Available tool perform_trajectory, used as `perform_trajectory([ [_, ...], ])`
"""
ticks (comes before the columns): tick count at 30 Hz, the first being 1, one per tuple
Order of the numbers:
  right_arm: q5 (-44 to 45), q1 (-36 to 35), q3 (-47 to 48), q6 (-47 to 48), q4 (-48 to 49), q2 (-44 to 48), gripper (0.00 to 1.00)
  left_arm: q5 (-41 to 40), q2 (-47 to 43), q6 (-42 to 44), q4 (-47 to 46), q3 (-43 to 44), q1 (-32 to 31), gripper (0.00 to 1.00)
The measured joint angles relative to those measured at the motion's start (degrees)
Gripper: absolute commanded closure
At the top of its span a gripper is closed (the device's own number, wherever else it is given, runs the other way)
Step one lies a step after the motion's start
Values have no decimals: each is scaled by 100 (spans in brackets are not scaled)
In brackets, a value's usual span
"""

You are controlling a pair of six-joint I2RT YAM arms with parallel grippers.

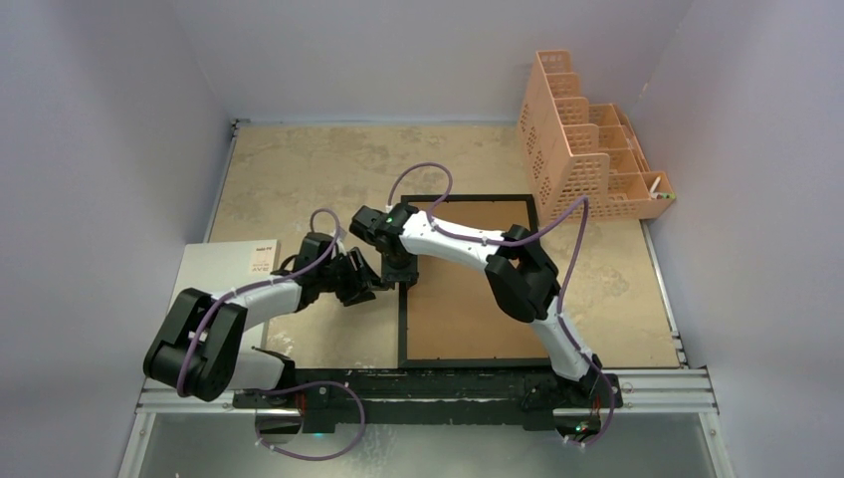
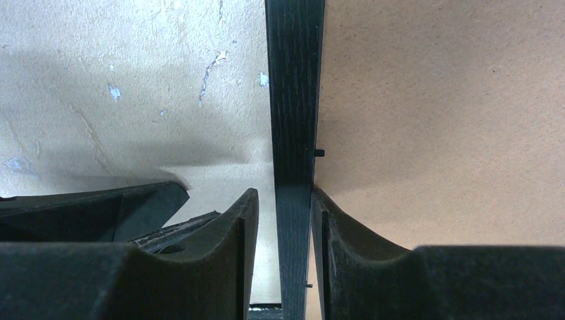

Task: Put the photo into the frame

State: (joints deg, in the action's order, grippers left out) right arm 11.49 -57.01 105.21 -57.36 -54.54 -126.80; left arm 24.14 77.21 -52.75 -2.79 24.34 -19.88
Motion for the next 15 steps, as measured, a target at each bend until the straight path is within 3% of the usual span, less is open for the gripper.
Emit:
perform_trajectory([
  [3,52,-20,-42,-2,39,4,68,20,0,-22,-61,-35,11,50],
  [9,260,-76,-146,-11,37,57,100,76,0,-31,-173,-98,26,50],
  [15,363,-116,-42,-11,-66,44,100,260,-105,-92,-590,-385,26,49],
])
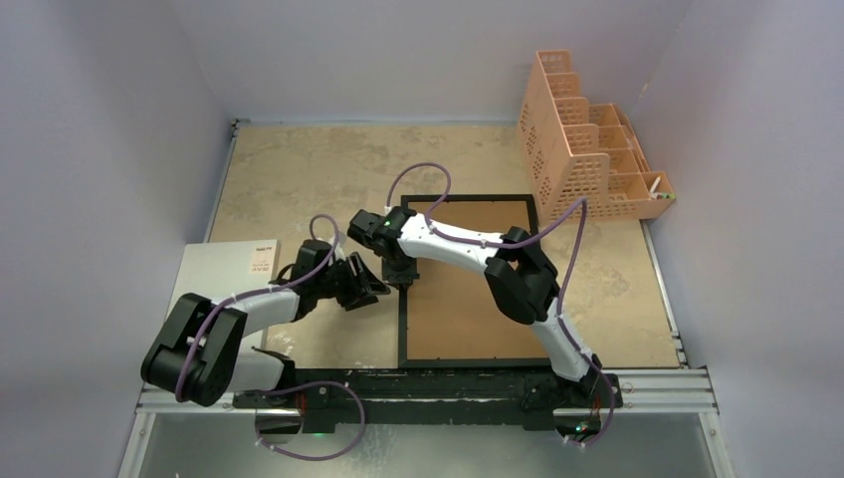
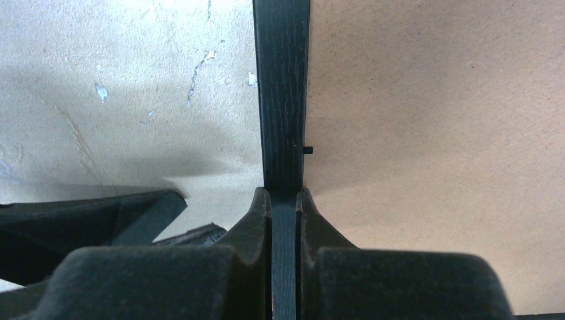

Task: Put the photo into the frame

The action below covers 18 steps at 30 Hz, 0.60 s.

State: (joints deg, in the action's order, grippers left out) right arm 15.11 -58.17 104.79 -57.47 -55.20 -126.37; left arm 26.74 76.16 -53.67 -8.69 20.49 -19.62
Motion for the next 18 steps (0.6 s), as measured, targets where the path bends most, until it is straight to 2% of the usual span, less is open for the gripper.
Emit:
perform_trajectory([
  [6,-7,4,205,-4,-181,-76,100,474,-243,-188,-763,-579,-2,45],
  [8,-20,9,229,-7,-208,-81,100,614,-304,-234,-999,-723,-4,36],
  [12,-44,13,258,-17,-234,-81,100,905,-291,-321,-1582,-916,-9,26],
  [18,-120,13,280,-48,-234,-81,100,1318,208,-431,-2380,-970,-46,25],
])
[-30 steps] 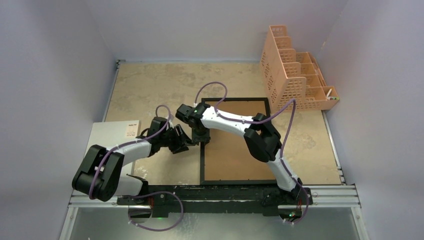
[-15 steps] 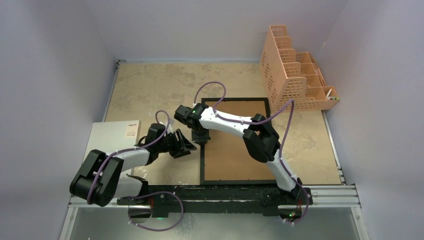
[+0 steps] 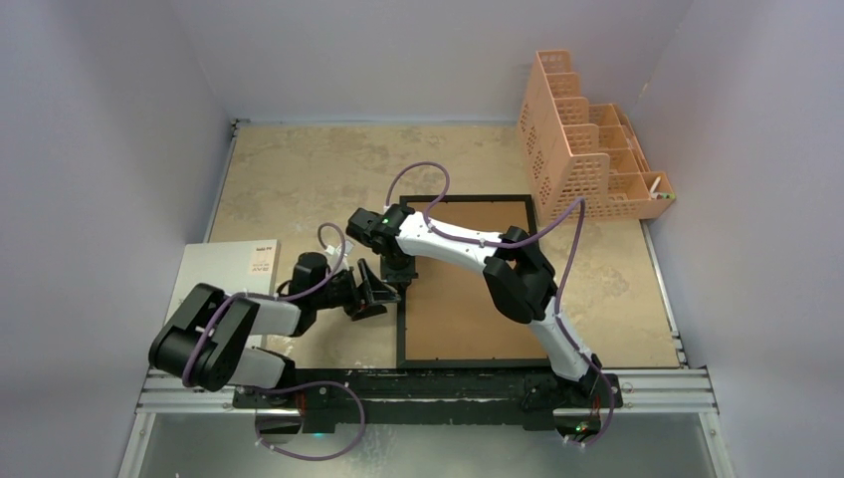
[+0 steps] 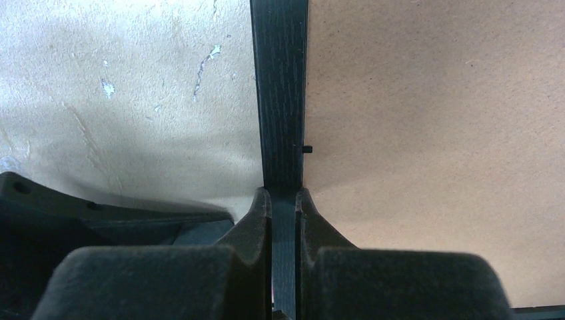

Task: Put the photo into the frame

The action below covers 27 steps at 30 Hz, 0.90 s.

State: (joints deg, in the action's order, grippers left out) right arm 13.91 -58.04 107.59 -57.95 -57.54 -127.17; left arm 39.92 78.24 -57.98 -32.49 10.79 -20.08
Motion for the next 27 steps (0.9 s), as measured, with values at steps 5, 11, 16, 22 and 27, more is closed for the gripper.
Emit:
perform_trajectory([
  [5,-37,15,0,-20,-2,9,100,310,603,-258,-800,-22,-33,25],
  [11,-151,63,35,-52,-22,20,100,422,929,-446,-1270,-31,-98,25],
  [16,-181,63,42,-98,-15,120,100,402,929,-422,-1213,0,-146,25],
  [22,-315,68,42,-122,-20,367,100,378,925,-396,-1036,98,-195,30],
  [27,-398,68,42,-125,9,483,100,409,1025,-544,-1069,125,-240,46],
])
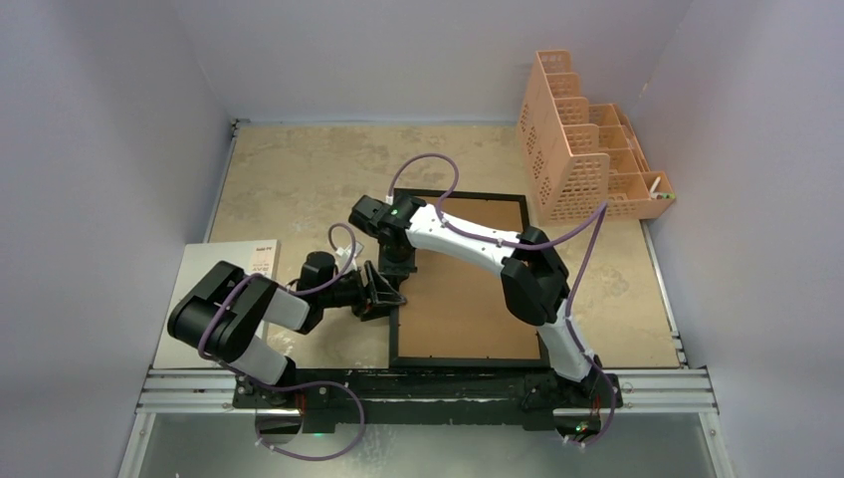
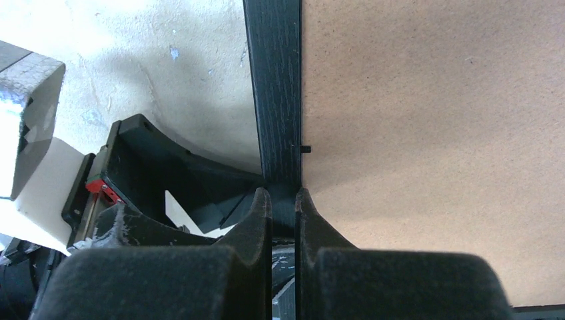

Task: Put the photo into the frame

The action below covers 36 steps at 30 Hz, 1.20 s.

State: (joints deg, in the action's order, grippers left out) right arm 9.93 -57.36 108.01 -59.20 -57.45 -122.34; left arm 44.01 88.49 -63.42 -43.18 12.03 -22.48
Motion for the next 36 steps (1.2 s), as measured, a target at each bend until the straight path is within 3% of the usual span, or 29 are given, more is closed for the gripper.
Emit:
perform_trajectory([
  [4,-72,2,0,2,59,0,100,142,22,-245,-160,0,-11,54],
  [10,-168,52,-2,4,162,52,100,229,-181,-494,-168,-9,-7,78],
  [18,-267,271,-166,-33,192,560,54,439,-616,-608,42,199,-2,99],
  [23,-188,693,-111,24,243,1187,34,446,-1010,160,1950,1029,133,100],
  [27,-11,1104,-72,107,374,1834,24,413,-1069,1191,3998,2415,382,100],
  [36,302,1639,-743,487,1130,3023,25,249,-529,3021,6990,4996,1185,100],
])
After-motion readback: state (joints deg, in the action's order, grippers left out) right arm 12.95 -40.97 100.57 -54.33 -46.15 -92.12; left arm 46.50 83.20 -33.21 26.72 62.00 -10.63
